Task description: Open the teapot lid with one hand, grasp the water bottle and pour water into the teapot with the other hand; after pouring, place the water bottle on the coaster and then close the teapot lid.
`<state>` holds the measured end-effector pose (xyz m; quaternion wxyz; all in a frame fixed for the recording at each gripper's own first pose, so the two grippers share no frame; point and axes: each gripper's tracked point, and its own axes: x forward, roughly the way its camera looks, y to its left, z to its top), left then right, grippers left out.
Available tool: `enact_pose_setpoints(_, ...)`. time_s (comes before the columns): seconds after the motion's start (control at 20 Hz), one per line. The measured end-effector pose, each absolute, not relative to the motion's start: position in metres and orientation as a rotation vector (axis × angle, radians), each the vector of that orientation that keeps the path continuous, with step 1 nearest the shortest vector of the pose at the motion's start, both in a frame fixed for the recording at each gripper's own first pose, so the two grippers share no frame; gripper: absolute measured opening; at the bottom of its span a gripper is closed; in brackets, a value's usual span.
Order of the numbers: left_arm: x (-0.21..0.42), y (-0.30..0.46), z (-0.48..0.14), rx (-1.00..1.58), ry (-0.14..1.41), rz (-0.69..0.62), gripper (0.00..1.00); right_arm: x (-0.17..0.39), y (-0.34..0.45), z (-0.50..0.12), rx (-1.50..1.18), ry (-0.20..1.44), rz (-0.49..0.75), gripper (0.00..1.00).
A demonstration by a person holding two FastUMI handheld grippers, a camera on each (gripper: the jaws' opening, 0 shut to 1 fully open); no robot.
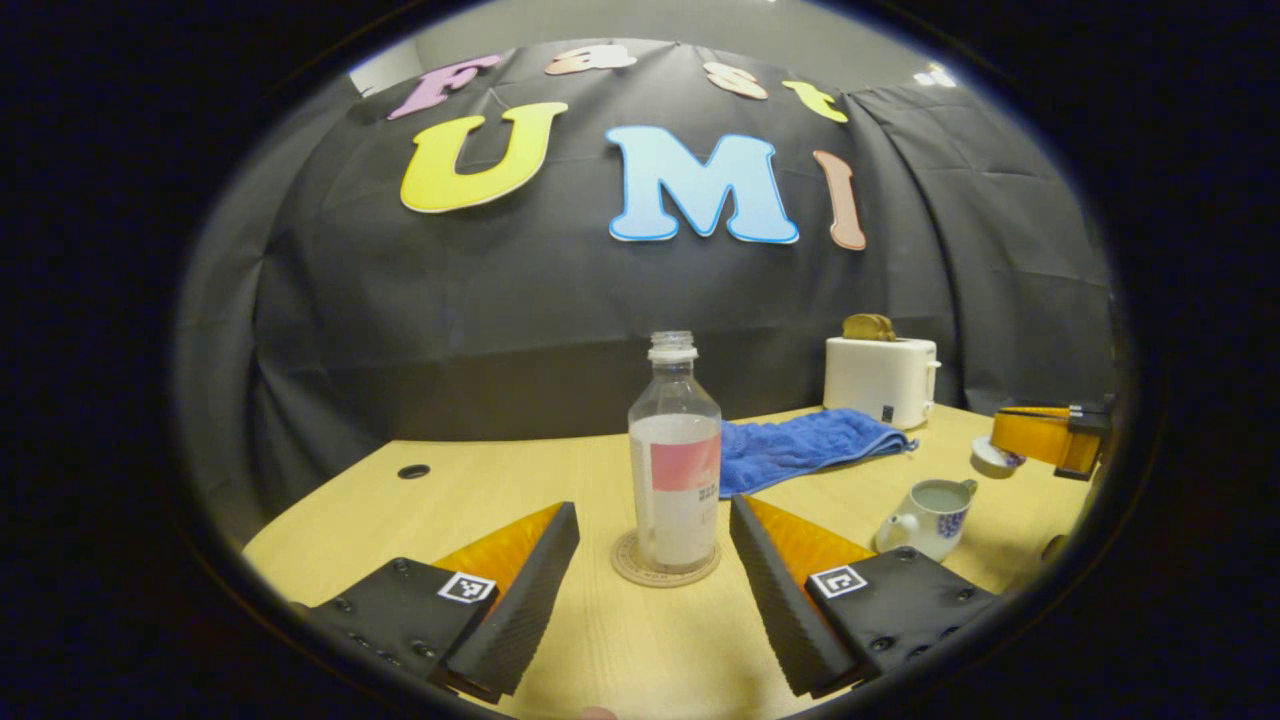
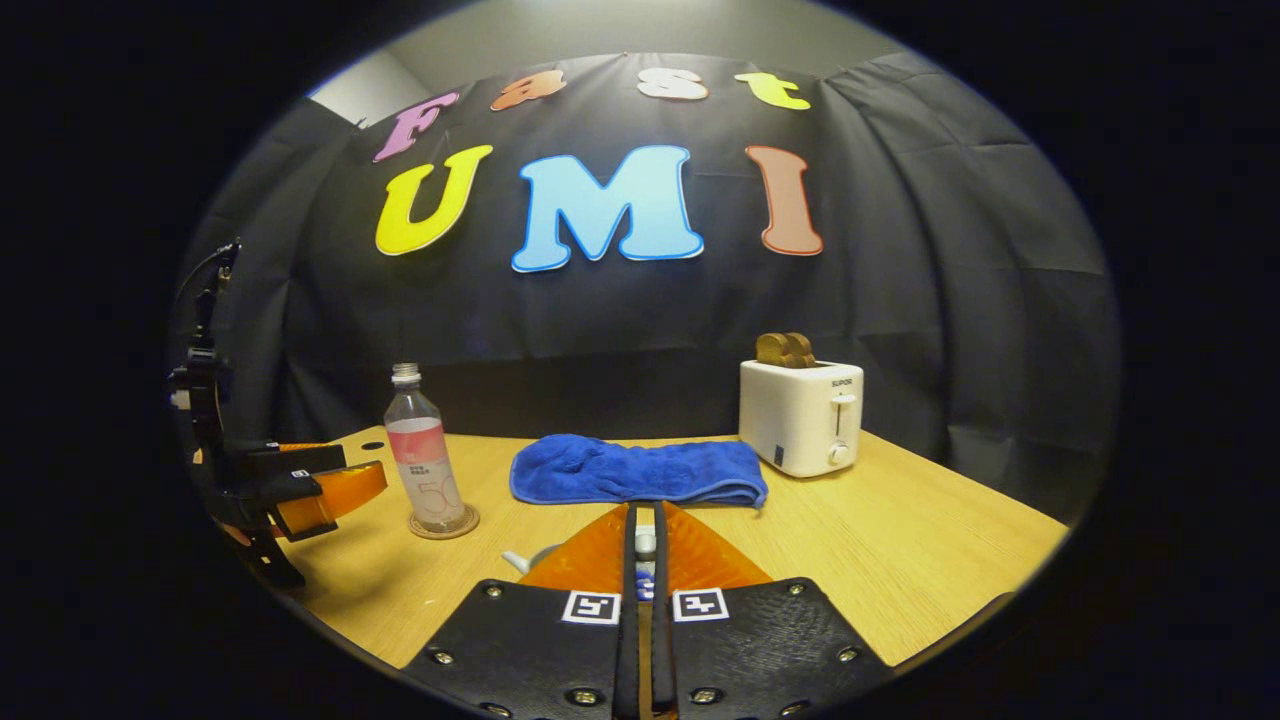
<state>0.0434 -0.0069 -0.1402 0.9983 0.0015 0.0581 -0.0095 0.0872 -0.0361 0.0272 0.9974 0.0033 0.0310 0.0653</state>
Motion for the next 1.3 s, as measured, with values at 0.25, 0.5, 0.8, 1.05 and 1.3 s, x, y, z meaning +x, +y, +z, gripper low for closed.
enact_pose_setpoints(0.25,0.016,0.012,-0.143,-0.007,0.121,0.005,1.00,0.100,-0.010,0.016,0.019,0.112,0.182,0.05)
enact_pose_setpoints(0.5,-0.004,0.022,-0.128,-0.023,0.088,0.017,1.00,0.107,-0.006,0.006,0.009,0.135,0.188,0.05)
enact_pose_setpoints(0.8,-0.021,0.018,-0.110,-0.025,0.046,-0.001,1.00,0.110,-0.004,-0.005,0.005,0.166,0.187,0.05)
enact_pose_setpoints(1.05,-0.030,0.009,-0.103,-0.035,0.039,-0.011,1.00,0.101,-0.004,0.001,0.006,0.156,0.187,0.12)
enact_pose_setpoints(1.3,-0.052,-0.012,-0.100,-0.048,0.019,-0.003,1.00,0.063,0.001,0.034,0.000,0.041,0.170,0.13)
